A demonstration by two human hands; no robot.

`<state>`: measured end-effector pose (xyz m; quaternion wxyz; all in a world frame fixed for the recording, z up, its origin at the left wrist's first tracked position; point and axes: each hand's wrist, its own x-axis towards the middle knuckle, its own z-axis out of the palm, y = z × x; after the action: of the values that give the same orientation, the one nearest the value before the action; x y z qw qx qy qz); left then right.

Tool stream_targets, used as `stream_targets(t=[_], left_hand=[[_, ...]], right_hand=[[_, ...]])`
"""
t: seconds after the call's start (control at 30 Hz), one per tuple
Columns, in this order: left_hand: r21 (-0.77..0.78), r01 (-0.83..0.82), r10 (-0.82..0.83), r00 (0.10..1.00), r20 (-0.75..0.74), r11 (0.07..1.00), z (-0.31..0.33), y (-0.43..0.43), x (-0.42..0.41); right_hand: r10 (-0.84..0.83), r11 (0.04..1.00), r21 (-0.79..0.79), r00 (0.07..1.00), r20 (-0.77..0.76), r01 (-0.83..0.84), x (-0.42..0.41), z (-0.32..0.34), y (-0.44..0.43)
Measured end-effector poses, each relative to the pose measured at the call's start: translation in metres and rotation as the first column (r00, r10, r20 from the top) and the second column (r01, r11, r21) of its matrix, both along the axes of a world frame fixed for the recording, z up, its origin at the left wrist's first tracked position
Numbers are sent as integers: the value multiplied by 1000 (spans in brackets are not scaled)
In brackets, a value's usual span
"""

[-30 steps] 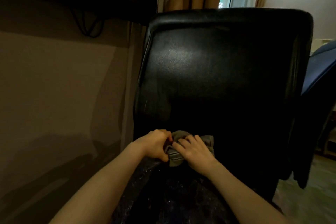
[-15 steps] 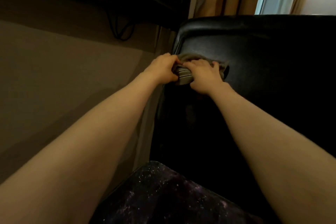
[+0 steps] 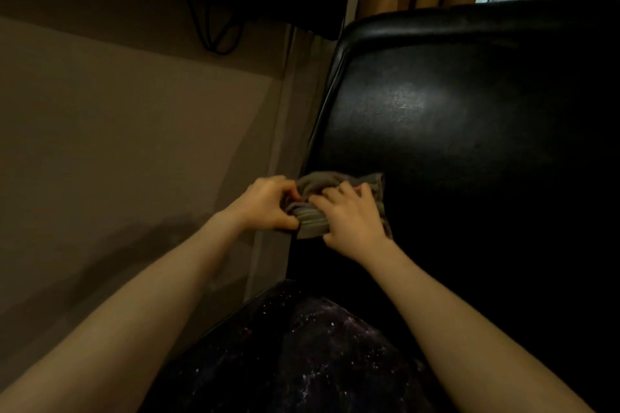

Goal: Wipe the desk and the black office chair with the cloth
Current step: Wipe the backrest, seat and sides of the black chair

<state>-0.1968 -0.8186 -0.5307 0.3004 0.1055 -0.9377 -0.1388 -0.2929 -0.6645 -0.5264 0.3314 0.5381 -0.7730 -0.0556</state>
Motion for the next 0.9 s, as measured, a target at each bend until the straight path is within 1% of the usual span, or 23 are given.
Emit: stream_targets(t=[0.07,0.13,0.17,0.23,0.3,0.37,0.4,0.47,0.5,0.53,0.63,0.73,0.8,0.87,0.9], left_hand=[[10,13,-15,988,155,1000,-25,7,-6],[26,40,-46,949,311,999,-52,17,-14],[41,53,-64,929,364,998,-63,22,-18],[69,77,-98,919,383,995,-69,28,-22],[74,89,-108,942,318,993,-53,28,-20],[12,92,-93,975,202,996,-28,23,-14],[-15,92,-90,989,114,996,-15,21,-11],[-46,98,-100,994,-49,994,4,19,-8],[-51,100,-104,991,-85,994,9,20,-9],[-56,100,-104,992,-73,993,10,23,-11],[-46,110,-107,992,66,993,-9,37,-24],[57,97,-102,990,93,994,-40,44,-34],[93,100,-112,985,134,991,-54,48,-36],[88,131,-148,965,218,987,-63,53,-35],[77,160,-175,950,258,984,-67,57,-34]], right_hand=[[16,989,146,999,-36,-11,-4,-20,7],[50,952,306,996,-72,-26,-6,-39,13],[53,927,375,995,-88,-16,-8,-46,16],[47,905,426,993,-112,6,-10,-47,22],[73,930,366,985,-155,-11,-12,-35,24],[118,981,179,953,-281,-69,-17,-18,21],[134,990,90,938,-321,-110,-19,-9,19],[67,997,-14,943,-325,-76,-23,6,19],[19,999,-34,953,-303,-30,-25,11,20],[-26,1000,1,966,-256,27,-27,14,22],[-106,981,148,985,-138,126,-27,2,33],[-83,972,206,983,-162,116,-27,-13,38],[-59,971,224,993,-105,81,-27,-23,41],[-57,970,233,997,-55,68,-25,-40,47],[-84,965,248,996,-9,84,-23,-51,54]])
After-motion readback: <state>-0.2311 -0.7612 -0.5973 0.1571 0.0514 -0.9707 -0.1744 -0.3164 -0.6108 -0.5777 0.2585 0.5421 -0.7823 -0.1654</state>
